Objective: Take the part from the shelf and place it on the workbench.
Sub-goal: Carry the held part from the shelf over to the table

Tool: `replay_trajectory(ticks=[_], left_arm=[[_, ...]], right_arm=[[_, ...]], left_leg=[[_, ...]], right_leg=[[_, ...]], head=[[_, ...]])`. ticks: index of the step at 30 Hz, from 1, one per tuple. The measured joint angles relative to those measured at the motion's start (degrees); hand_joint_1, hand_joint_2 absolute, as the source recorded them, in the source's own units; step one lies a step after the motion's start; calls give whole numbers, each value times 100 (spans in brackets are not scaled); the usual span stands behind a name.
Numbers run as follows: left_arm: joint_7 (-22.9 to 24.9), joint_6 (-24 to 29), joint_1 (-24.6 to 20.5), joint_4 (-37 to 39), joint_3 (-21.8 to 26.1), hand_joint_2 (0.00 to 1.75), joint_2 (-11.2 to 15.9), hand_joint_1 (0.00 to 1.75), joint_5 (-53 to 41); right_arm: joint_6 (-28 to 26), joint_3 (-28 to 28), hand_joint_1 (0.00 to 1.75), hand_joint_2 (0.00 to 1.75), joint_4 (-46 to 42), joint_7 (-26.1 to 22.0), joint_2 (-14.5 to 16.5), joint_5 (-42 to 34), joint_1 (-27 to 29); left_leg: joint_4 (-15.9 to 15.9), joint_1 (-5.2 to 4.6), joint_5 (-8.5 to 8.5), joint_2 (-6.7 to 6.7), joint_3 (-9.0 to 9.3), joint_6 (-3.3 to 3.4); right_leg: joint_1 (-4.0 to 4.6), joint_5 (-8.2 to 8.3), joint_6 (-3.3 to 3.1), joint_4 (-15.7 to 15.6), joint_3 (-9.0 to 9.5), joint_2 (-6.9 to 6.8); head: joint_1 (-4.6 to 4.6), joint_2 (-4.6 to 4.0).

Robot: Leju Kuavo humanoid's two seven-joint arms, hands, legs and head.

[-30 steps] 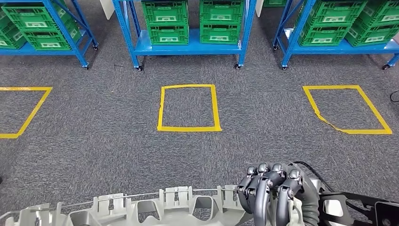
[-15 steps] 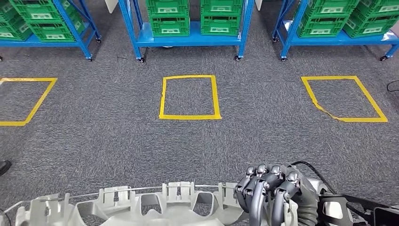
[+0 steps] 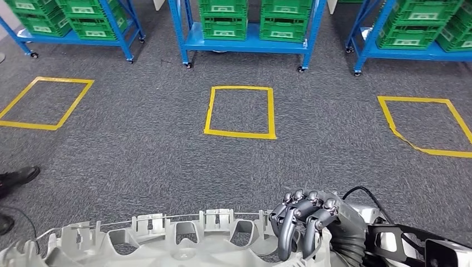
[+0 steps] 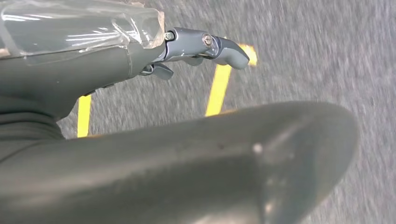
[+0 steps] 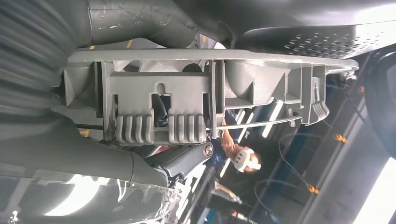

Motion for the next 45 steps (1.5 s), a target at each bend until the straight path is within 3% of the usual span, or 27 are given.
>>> replay_trajectory(ticks=[2, 4, 6, 7, 8, 10, 11, 12, 13, 15, 17, 19, 20, 22, 23, 25, 27, 29, 31, 33, 35, 37, 38, 39, 41, 43, 45], left_arm=[[-12, 1, -7, 0, 15, 0, -15, 0, -1], [-38, -8, -32, -2, 20, 0, -51, 0, -1], [-60, -12, -45, -4, 21, 0, -86, 0, -1], [-65, -11, -45, -4, 21, 0, -100, 0, -1], [-67, -11, -44, -4, 22, 0, -109, 0, 0], [-69, -11, -46, -4, 22, 0, -118, 0, 0], [-70, -11, -47, -4, 22, 0, -120, 0, 0], [-73, -12, -47, -3, 22, 0, -119, 0, 0], [-75, -12, -41, -3, 22, 0, -117, 0, 0], [-78, -12, -12, -2, 22, 0, -114, 0, 0], [-79, -13, 17, -3, 22, 0, -113, 0, 0], [-79, -14, 15, -4, 22, 0, -111, 0, 0], [-79, -14, 8, -4, 22, 0, -110, 0, 0], [-79, -14, 4, -4, 22, 0, -117, 0, 0], [-79, -14, 5, -4, 22, 0, -121, 0, 0], [-79, -14, 4, -4, 22, 0, -121, 0, -1], [-79, -14, -8, -4, 22, 0, -118, 0, -1], [-79, -14, -18, -4, 22, 0, -114, 0, -1], [-84, -16, -11, -4, 22, 0, -105, 0, -1], [-104, -30, -9, -4, 21, 0, -104, 0, -1], [-137, -54, -22, -4, 20, 0, -110, 0, -1], [-164, -71, -27, -4, 19, 0, -118, 0, -1], [-172, -75, -26, -4, 18, 0, -124, 0, -1], [-174, -78, -25, -4, 16, 0, -129, 0, 0], [-177, -79, -27, -4, 13, 0, -138, 0, 0], [-183, -77, -29, -4, 10, 0, -139, 0, 0], [-188, -76, -14, -4, 16, 0, -135, 0, 0]], right_arm=[[0, 7, 150, 175, 13, -13, -29, 29, -23], [2, 15, 150, 175, 37, -40, -65, 50, -29], [4, 27, 150, 175, 70, -58, -93, 70, -23], [4, 33, 150, 175, 84, -60, -104, 80, -22], [4, 40, 150, 175, 95, -62, -115, 85, -23], [4, 51, 150, 175, 106, -65, -130, 89, -30], [4, 58, 150, 175, 110, -66, -134, 89, -30], [5, 64, 150, 175, 115, -67, -137, 90, -27], [5, 70, 150, 175, 122, -68, -139, 90, -28], [5, 77, 150, 175, 130, -69, -144, 92, -32], [5, 82, 150, 175, 135, -69, -145, 94, -39], [7, 86, 150, 175, 137, -70, -146, 95, -36], [7, 87, 150, 175, 138, -71, -147, 95, -35], [7, 90, 150, 175, 140, -71, -148, 95, -33], [7, 92, 150, 175, 142, -71, -148, 95, -34], [7, 95, 150, 175, 144, -71, -148, 95, -39], [7, 96, 150, 175, 144, -71, -149, 95, -45], [7, 100, 150, 175, 144, -71, -149, 95, -47], [7, 106, 150, 175, 144, -71, -149, 98, -59], [4, 114, 150, 175, 146, -71, -150, 115, -84], [-13, 128, 150, 175, 150, -69, -150, 138, -98], [-38, 145, 150, 175, 157, -64, -150, 157, -100], [-50, 152, 150, 175, 161, -62, -150, 167, -102], [-60, 156, 150, 175, 163, -62, -150, 176, -105], [-74, 161, 150, 175, 163, -62, -152, 196, -120], [-84, 169, 150, 175, 163, -78, -154, 223, -142], [-87, 188, 150, 175, 163, -100, -154, 240, -182]], left_leg=[[-149, 43, 100, -103, 33, 64], [-214, 67, 171, -224, 11, 90], [-197, 82, 202, -363, -51, 74], [-176, 96, 211, -438, -77, 60], [-140, 118, 213, -512, -102, 40], [1, 157, 181, -658, -188, -28], [92, 165, 154, -729, -253, -75], [167, 169, 138, -784, -318, -122], [212, 177, 136, -834, -376, -167], [242, 208, 155, -907, -432, -234], [481, 214, 47, -753, -546, -283], [1101, 211, -272, -459, -812, -317], [1473, 218, -451, -373, -972, -328], [1917, 227, -607, -317, -1178, -329], [1833, 227, -528, -307, -1138, -320], [1102, 216, -184, -203, -767, -280], [450, 161, 1, -25, -440, -235], [309, 106, -8, 1, -403, -196], [253, 102, 28, -127, -373, -133], [165, 122, 89, -249, -303, -50], [132, 121, 126, -377, -296, 6], [137, 97, 134, -533, -313, 26], [142, 88, 135, -616, -315, 29], [152, 84, 135, -698, -314, 28], [200, 74, 122, -856, -327, 7], [249, 65, 110, -979, -374, -38], [255, 81, 125, -1068, -425, -95]], right_leg=[[-5, -119, 17, 200, -111, 195], [-48, -416, 17, 882, -459, 507], [-106, -641, 66, 1595, -823, 615], [-138, -627, 127, 1691, -879, 624], [-174, -519, 208, 1547, -813, 632], [-269, -208, 373, 831, -482, 769], [-305, -102, 392, 529, -356, 855], [-321, -52, 380, 355, -292, 925], [-312, -48, 329, 313, -293, 952], [-288, -20, 233, 335, -308, 864], [-293, 2, 168, 332, -292, 768], [-278, 5, 136, 330, -285, 663], [-265, 3, 132, 331, -289, 605], [-246, -2, 129, 332, -293, 483], [-240, -6, 125, 332, -292, 422], [-229, -15, 121, 330, -281, 308], [-195, -24, 137, 320, -279, 214], [-171, -30, 177, 300, -277, 124], [-180, -50, 235, 285, -251, 77], [-191, -195, 234, 536, -354, 269], [-194, -487, 177, 1242, -713, 534], [-193, -651, 176, 1848, -1056, 618], [-193, -603, 204, 1872, -1097, 631], [-195, -468, 243, 1660, -1023, 647], [-198, -110, 288, 872, -691, 806], [-194, 91, 242, 381, -478, 935], [-175, 130, 168, 332, -458, 881]], head=[[10, 0], [25, 0], [27, 0], [26, 0], [26, 0], [33, 0], [35, 0], [34, 0], [33, 0], [27, 0], [4, 0], [-34, 0], [-50, 0], [-51, 0], [-51, 0], [-51, 0], [-49, 0], [-48, 0], [-43, 0], [-25, 0], [-4, 0], [4, 0], [4, 0], [5, 0], [5, 0], [0, 0], [-1, 0]])
